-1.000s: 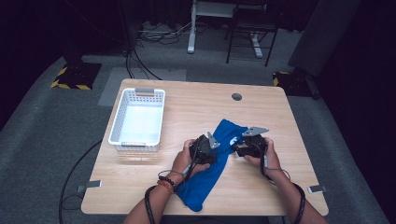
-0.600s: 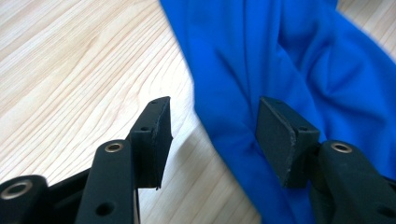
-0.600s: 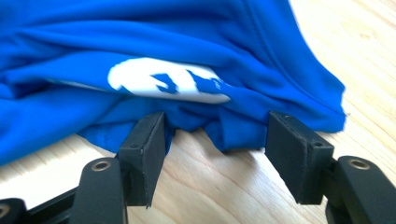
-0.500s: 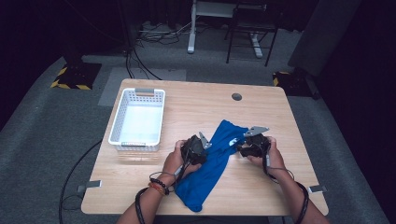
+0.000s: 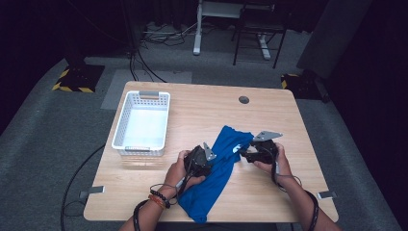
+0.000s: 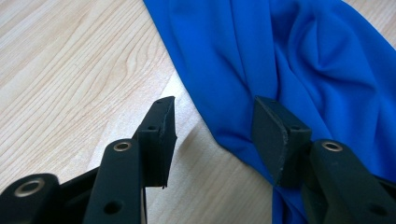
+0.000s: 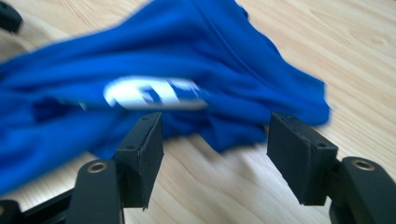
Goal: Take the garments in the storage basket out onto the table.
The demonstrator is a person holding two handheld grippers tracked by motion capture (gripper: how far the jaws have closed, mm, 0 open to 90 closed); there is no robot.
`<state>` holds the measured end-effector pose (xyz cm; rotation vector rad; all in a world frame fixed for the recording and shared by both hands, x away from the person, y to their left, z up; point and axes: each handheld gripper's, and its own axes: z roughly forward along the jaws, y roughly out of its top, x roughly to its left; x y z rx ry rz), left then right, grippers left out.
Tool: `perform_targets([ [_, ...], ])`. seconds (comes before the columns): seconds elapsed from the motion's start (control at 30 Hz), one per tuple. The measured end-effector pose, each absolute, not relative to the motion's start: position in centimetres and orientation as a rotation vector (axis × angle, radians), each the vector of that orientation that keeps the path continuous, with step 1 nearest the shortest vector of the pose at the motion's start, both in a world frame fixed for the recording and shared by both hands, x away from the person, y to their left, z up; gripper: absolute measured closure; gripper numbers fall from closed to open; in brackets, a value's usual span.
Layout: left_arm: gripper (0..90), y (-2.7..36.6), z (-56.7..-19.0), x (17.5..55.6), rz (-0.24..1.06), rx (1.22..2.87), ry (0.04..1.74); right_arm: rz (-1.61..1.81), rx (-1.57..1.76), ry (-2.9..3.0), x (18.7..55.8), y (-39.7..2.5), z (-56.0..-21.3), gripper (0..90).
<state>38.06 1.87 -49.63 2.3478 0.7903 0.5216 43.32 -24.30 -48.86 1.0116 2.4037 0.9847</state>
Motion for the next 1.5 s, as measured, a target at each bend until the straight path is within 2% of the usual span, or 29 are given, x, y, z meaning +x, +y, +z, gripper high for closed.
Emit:
perform_targets([
  [0.27, 49.4, 1.8, -49.7, 37.1, 0.511, 2.329, 0.811, 0.912, 1.012, 2.445, 43.5, -22.7, -49.9, 36.4],
  [0.7, 50.0, 2.8, -49.6, 37.6, 0.566, 2.323, 0.915, 0.702, 0.959, 2.431, 43.1, -24.5, -49.0, 37.7],
  [0.87, 50.1, 3.0, -49.5, 37.6, 0.523, 2.320, 0.953, 0.686, 0.961, 2.415, 43.0, -25.5, -48.9, 38.0],
  [0.97, 50.5, 3.2, -49.4, 37.3, 0.523, 2.341, 0.942, 0.593, 0.952, 2.339, 43.0, -26.4, -48.9, 41.0],
  [1.1, 49.0, 4.0, -49.5, 37.0, 0.444, 2.309, 0.961, 0.717, 1.038, 2.364, 43.5, -28.1, -49.2, 40.6],
  [1.23, 42.5, 4.0, -49.4, 37.0, 0.458, 2.306, 0.941, 0.848, 1.097, 2.370, 44.1, -28.4, -49.4, 44.7],
  [1.33, 39.3, 3.6, -48.6, 37.2, 0.408, 2.264, 0.883, 0.946, 1.100, 2.391, 44.6, -28.2, -49.2, 47.2],
  [1.47, 36.7, 2.8, -48.0, 36.1, 0.415, 2.271, 0.742, 1.049, 1.155, 2.417, 45.7, -27.7, -48.6, 48.6],
  [1.5, 36.8, 2.8, -47.9, 35.7, 0.378, 2.263, 0.700, 1.038, 1.164, 2.430, 46.1, -27.5, -48.7, 48.8],
])
